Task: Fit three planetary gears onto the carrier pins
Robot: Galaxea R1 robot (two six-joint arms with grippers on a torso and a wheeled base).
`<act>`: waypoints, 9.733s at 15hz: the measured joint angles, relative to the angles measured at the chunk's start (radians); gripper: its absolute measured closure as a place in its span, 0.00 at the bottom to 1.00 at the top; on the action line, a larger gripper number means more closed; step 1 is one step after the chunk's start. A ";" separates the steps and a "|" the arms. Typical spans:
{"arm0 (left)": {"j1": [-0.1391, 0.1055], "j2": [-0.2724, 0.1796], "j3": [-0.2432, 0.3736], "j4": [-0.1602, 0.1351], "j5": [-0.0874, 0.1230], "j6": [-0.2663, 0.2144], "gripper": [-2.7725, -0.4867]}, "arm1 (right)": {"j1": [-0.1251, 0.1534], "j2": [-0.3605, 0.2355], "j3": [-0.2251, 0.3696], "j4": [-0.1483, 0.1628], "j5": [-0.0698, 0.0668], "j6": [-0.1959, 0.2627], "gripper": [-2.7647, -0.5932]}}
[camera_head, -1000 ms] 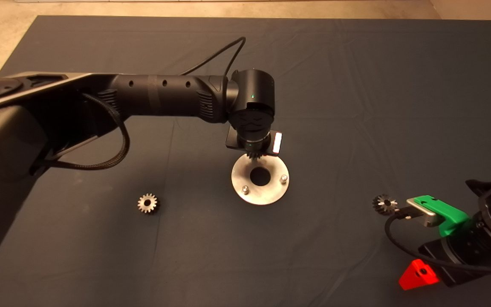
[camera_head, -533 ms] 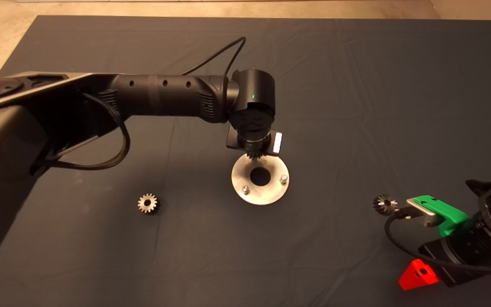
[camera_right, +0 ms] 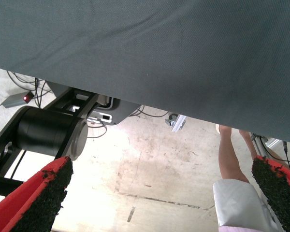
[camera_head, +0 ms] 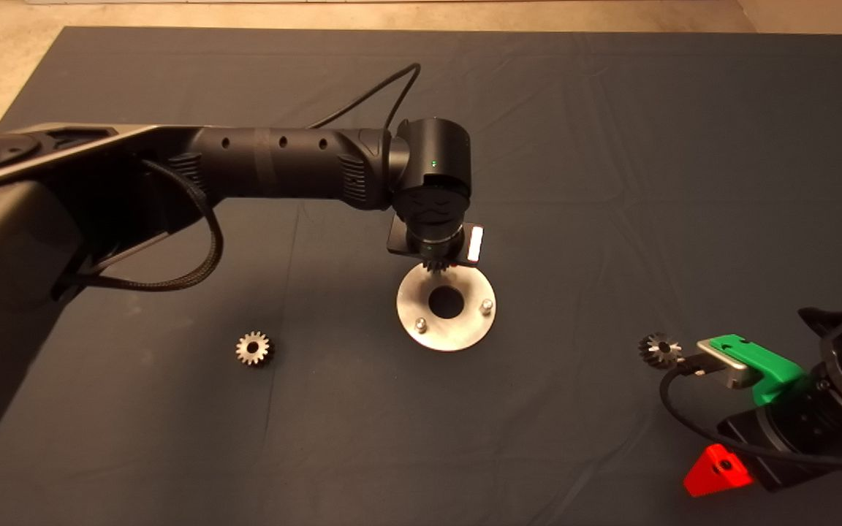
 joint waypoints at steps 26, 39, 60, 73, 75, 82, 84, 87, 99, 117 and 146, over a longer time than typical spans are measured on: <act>-0.185 -0.160 0.235 -0.022 -0.008 -0.116 0.48 | 0.000 0.003 0.000 0.000 0.000 0.000 0.00; -0.165 -0.709 0.788 -0.085 0.053 -0.263 0.21 | 0.006 0.008 0.000 0.000 0.002 -0.004 0.00; 0.013 -0.851 0.893 0.095 0.042 -0.235 0.07 | 0.006 0.029 0.000 0.000 0.000 -0.004 0.00; 0.188 -0.757 0.724 0.298 0.040 -0.179 0.07 | 0.006 0.030 0.000 0.000 0.000 -0.004 0.00; 0.197 -0.755 0.699 0.309 0.040 -0.164 0.07 | 0.006 0.030 0.000 0.000 0.000 -0.004 0.00; 0.232 -0.758 0.646 0.321 0.040 -0.142 0.07 | 0.006 0.030 0.000 0.000 0.000 -0.004 0.00; 0.235 -0.759 0.641 0.325 0.040 -0.141 0.07 | 0.006 0.030 0.000 0.000 0.000 -0.004 0.00; 0.235 -0.760 0.641 0.330 0.040 -0.137 0.07 | 0.006 0.030 0.000 0.000 0.000 -0.004 0.00; 0.246 -0.776 0.636 0.334 0.039 -0.130 0.07 | 0.006 0.030 0.000 0.000 0.000 -0.004 0.00; 0.268 -0.767 0.615 0.338 -0.020 -0.116 0.11 | 0.006 0.036 0.000 0.000 0.000 -0.004 0.00; 0.268 -0.739 0.637 0.338 -0.036 -0.141 0.62 | 0.006 0.036 0.000 0.000 0.000 -0.004 0.00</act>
